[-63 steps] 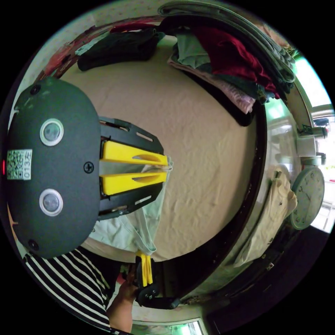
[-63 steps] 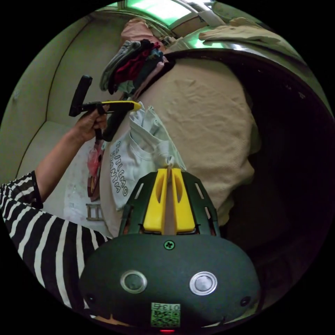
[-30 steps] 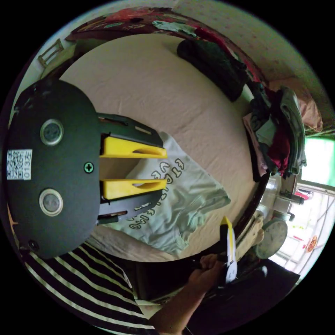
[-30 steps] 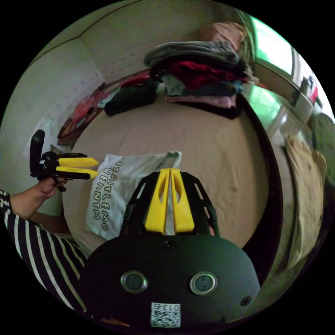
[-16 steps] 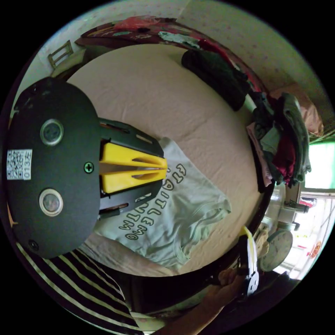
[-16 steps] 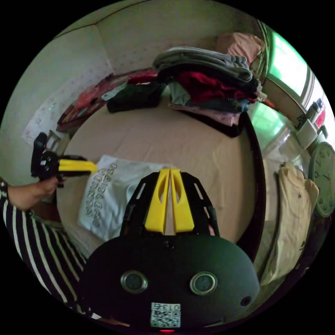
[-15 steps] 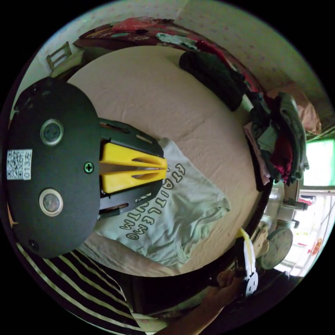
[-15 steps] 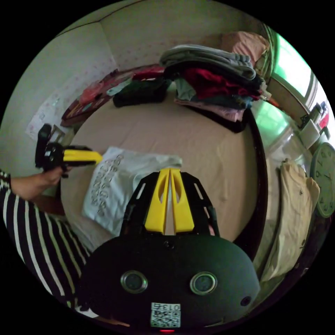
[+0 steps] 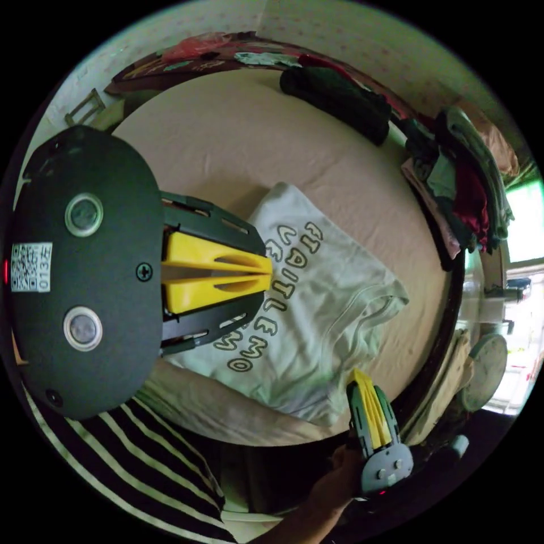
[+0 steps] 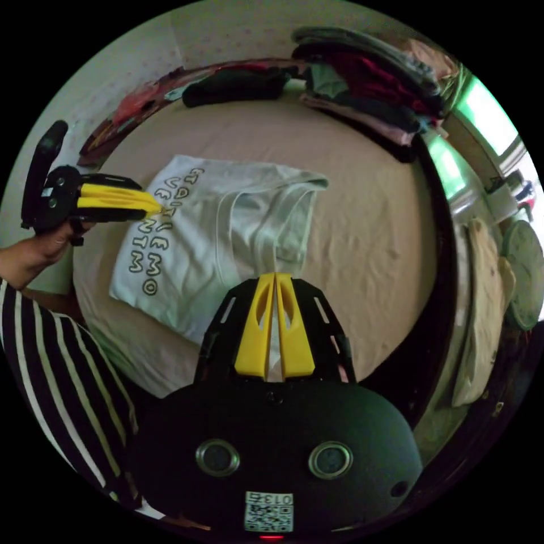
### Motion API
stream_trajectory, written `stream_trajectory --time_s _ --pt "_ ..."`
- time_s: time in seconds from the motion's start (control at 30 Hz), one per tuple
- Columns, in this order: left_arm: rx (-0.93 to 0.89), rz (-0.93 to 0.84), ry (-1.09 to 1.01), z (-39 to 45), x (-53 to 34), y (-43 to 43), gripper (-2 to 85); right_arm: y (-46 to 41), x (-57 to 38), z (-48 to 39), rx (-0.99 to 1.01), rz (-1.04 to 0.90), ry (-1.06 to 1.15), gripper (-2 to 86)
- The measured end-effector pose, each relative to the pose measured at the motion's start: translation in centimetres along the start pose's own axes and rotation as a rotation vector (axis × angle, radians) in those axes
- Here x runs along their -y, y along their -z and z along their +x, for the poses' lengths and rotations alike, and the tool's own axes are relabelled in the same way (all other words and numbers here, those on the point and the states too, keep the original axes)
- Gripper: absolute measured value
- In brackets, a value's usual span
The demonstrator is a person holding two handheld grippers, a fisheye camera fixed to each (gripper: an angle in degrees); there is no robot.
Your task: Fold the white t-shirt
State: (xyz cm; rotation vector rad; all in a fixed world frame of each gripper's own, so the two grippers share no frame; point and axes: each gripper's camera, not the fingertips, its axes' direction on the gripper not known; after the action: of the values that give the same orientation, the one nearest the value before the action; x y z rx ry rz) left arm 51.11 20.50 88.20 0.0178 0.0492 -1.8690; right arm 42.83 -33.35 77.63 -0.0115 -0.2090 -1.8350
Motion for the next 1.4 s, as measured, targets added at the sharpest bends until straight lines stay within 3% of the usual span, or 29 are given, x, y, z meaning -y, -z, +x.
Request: stream_trajectory --time_s 0.17,0.33,0.37,0.47,0.67,0.73,0.83,0.97,1.1,1.4 --pt "-0.005 0.031 -0.062 1.2 -2.5 2.4 -0.2 3.1 1.3 -2.4 0.102 0.124 0.041 0.0" --pt "-0.023 -0.054 -0.036 0.1 -2.9 0.6 -0.3 -1.1 1.9 -5.6 0.063 -0.033 0.099 0.0" --pt "-0.030 -0.057 -0.036 -0.2 -2.8 0.7 -0.3 -0.8 1.6 -5.4 0.064 0.039 0.084 0.0" --pt "-0.035 -0.073 -0.060 -1.0 -2.6 1.5 -0.3 -0.4 2.1 -5.4 0.053 0.003 0.110 0.0" --pt "0.068 0.039 -0.008 -4.7 -2.7 5.2 -0.2 3.4 3.0 -6.7 -0.013 0.130 0.112 0.0" --pt "0.026 -0.013 0.000 -6.8 -1.7 4.6 0.0 3.3 3.2 -7.7 -0.034 0.141 0.137 0.1" --pt "-0.065 -0.055 0.051 -9.7 -1.1 4.3 0.6 0.3 3.9 -7.8 -0.059 -0.041 0.110 0.2" --pt "-0.145 -0.017 0.200 -13.8 -1.8 6.5 3.5 3.0 3.5 -4.3 -0.011 0.062 -0.053 1.1" --pt "-0.307 -0.011 0.379 -18.8 -2.4 7.2 13.9 5.3 4.9 1.2 0.041 0.187 -0.188 6.5" --pt "-0.431 -0.078 0.410 -22.0 -0.4 6.8 14.0 1.9 11.3 6.6 0.206 0.055 -0.234 11.8"
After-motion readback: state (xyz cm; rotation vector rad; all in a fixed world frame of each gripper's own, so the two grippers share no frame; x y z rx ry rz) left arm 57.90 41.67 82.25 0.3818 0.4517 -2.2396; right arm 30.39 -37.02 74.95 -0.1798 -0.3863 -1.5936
